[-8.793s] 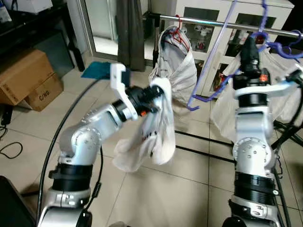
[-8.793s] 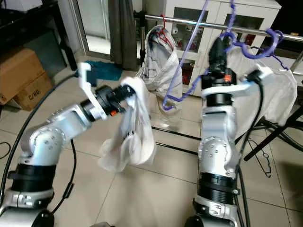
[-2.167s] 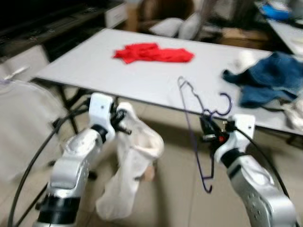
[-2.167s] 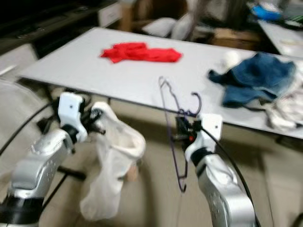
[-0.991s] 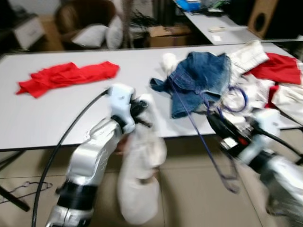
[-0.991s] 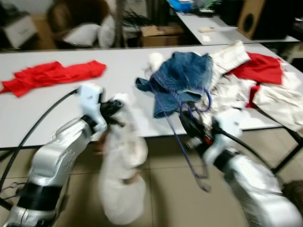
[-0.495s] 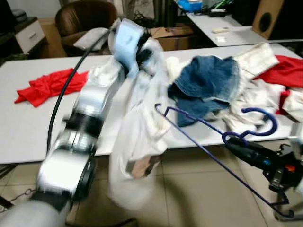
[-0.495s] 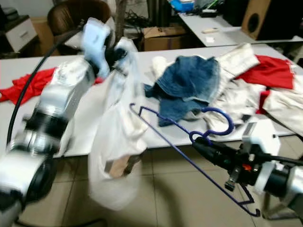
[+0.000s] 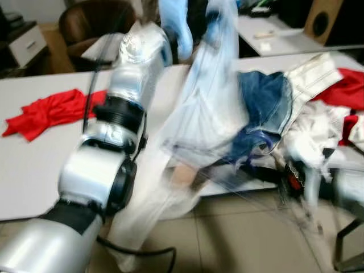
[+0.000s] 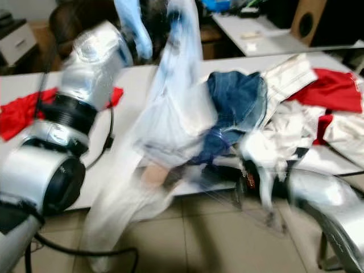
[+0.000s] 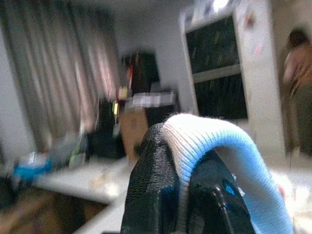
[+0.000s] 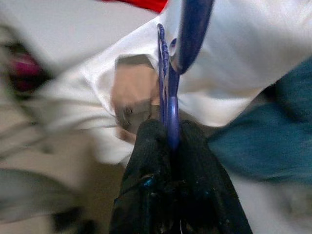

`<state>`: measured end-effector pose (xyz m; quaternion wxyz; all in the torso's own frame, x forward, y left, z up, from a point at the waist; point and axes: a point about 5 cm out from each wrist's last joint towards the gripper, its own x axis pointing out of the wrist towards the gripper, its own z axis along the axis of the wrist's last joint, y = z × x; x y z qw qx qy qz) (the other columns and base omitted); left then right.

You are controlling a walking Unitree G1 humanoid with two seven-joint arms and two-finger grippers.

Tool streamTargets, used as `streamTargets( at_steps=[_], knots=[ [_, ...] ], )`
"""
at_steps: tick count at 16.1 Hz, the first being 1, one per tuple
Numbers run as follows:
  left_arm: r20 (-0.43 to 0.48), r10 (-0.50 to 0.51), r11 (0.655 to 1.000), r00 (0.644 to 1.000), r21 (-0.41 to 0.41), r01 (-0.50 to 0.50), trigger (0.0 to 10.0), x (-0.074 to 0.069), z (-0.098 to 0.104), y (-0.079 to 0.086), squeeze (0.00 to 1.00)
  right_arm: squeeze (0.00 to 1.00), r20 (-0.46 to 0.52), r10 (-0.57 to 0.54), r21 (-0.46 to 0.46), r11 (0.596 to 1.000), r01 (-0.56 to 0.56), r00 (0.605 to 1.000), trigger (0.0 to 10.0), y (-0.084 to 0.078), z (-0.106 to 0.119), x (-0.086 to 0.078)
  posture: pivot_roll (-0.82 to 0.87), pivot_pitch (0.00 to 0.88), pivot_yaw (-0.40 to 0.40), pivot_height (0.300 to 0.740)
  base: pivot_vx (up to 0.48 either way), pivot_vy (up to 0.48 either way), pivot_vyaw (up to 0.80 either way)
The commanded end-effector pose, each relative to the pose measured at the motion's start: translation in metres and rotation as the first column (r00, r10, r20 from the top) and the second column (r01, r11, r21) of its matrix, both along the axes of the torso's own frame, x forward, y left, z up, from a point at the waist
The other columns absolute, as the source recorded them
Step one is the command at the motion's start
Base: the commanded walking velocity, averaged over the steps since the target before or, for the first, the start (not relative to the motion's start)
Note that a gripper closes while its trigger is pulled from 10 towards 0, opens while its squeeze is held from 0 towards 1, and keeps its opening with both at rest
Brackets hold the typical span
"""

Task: Hang hanger

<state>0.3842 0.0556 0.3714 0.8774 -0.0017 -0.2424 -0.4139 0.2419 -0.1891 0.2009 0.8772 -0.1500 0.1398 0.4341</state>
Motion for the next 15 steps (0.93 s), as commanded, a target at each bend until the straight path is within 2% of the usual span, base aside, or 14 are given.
streamTargets(
  at_steps=[1, 2, 3, 4, 6, 7, 8, 9, 10, 11, 12, 13, 14, 15],
  knots=[
    [0.029, 0.013, 0.998, 0.999, -0.068, -0.011, 10.0, -0.002, 0.015, 0.024, 0.00, 0.00, 0.047, -0.058, -0.052, 0.997, 0.061, 0.997, 10.0, -0.002, 0.000, 0.018, -0.07, 0.000, 0.024, 0.740, 0.341, 0.000, 0.00],
    [0.049, 0.000, 0.997, 0.999, -0.078, 0.004, 10.0, -0.006, 0.021, 0.027, 0.00, 0.00, 0.101, -0.110, -0.071, 0.991, 0.117, 0.989, 10.0, -0.007, 0.007, 0.032, -0.06, 0.000, 0.015, 0.740, 0.341, 0.000, 0.00],
    [0.085, -0.018, 0.995, 0.996, -0.096, 0.026, 10.0, -0.014, 0.033, 0.035, 0.00, 0.00, 0.279, -0.219, -0.084, 0.964, 0.251, 0.935, 10.0, -0.021, 0.038, 0.061, -0.05, 0.000, 0.001, 0.740, 0.341, 0.000, 0.00],
    [0.103, -0.015, 0.993, 0.995, -0.114, 0.026, 10.0, -0.020, 0.039, 0.045, 0.00, 0.00, 0.502, -0.285, -0.017, 0.941, 0.338, 0.817, 10.0, -0.033, 0.084, 0.080, -0.05, 0.000, -0.009, 0.740, 0.345, 0.000, 0.00],
    [0.106, 0.015, 0.994, 0.994, -0.112, -0.003, 10.0, -0.022, 0.038, 0.054, 0.00, 0.00, 0.655, -0.339, 0.118, 0.929, 0.351, 0.675, 10.0, -0.039, 0.131, 0.084, -0.04, 0.000, -0.018, 0.740, 0.339, 0.000, 0.00],
    [0.078, 0.044, 0.993, 0.996, -0.111, -0.035, 10.0, -0.022, 0.027, 0.062, 0.00, 0.00, 0.730, -0.342, 0.188, 0.933, 0.308, 0.592, 10.0, -0.043, 0.162, 0.081, -0.04, 0.000, -0.020, 0.740, 0.330, 0.000, 0.00],
    [0.053, 0.057, 0.993, 0.997, -0.108, -0.051, 10.0, -0.022, 0.018, 0.065, 0.00, 0.00, 0.747, -0.324, 0.187, 0.940, 0.285, 0.580, 10.0, -0.044, 0.168, 0.079, -0.04, 0.000, -0.020, 0.740, 0.304, 0.000, 0.00],
    [-0.016, 0.058, 0.993, 0.998, -0.103, -0.060, 10.0, -0.023, -0.009, 0.062, 0.00, 0.00, 0.738, -0.247, 0.123, 0.964, 0.235, 0.627, 10.0, -0.041, 0.157, 0.077, -0.06, 0.000, -0.012, 0.740, 0.000, 0.000, 0.00],
    [-0.056, 0.053, 0.994, 0.997, -0.091, -0.058, 10.0, -0.025, -0.026, 0.057, 0.00, 0.00, 0.711, -0.193, 0.073, 0.977, 0.202, 0.676, 10.0, -0.038, 0.144, 0.076, -0.06, 0.000, -0.011, 0.740, 0.000, 0.000, 0.00],
    [-0.056, 0.053, 0.994, 0.997, -0.091, -0.058, 10.0, -0.025, -0.026, 0.057, 0.00, 0.00, 0.711, -0.193, 0.073, 0.977, 0.202, 0.676, 10.0, -0.038, 0.144, 0.076, -0.06, 0.000, -0.011, 0.740, 0.000, 0.000, 0.00],
    [-0.165, 0.081, 0.997, 0.983, 0.034, -0.076, 10.0, -0.030, -0.083, 0.038, 0.00, 0.00, 0.600, -0.056, -0.040, 0.994, 0.100, 0.798, 10.0, -0.031, 0.097, 0.071, -0.08, 0.000, -0.005, 0.740, 0.000, 0.000, 0.00],
    [-0.216, 0.100, 0.991, 0.971, 0.114, -0.077, 10.0, -0.033, -0.115, 0.028, 0.00, 0.00, 0.513, -0.005, -0.085, 0.995, 0.056, 0.858, 10.0, -0.031, 0.073, 0.065, -0.08, 0.000, 0.000, 0.740, 0.000, 0.000, 0.00],
    [-0.216, 0.100, 0.991, 0.971, 0.114, -0.077, 10.0, -0.033, -0.115, 0.028, 0.00, 0.00, 0.513, -0.005, -0.085, 0.995, 0.056, 0.858, 10.0, -0.031, 0.073, 0.065, -0.08, 0.000, 0.000, 0.740, 0.000, 0.000, 0.00],
    [-0.290, 0.119, 0.983, 0.950, 0.169, -0.072, 10.0, -0.039, -0.145, 0.018, 0.00, 0.00, 0.429, 0.040, -0.139, 0.990, 0.022, 0.903, 10.0, -0.033, 0.050, 0.057, -0.09, 0.000, 0.001, 0.740, 0.000, 0.000, 0.00]
  ],
)
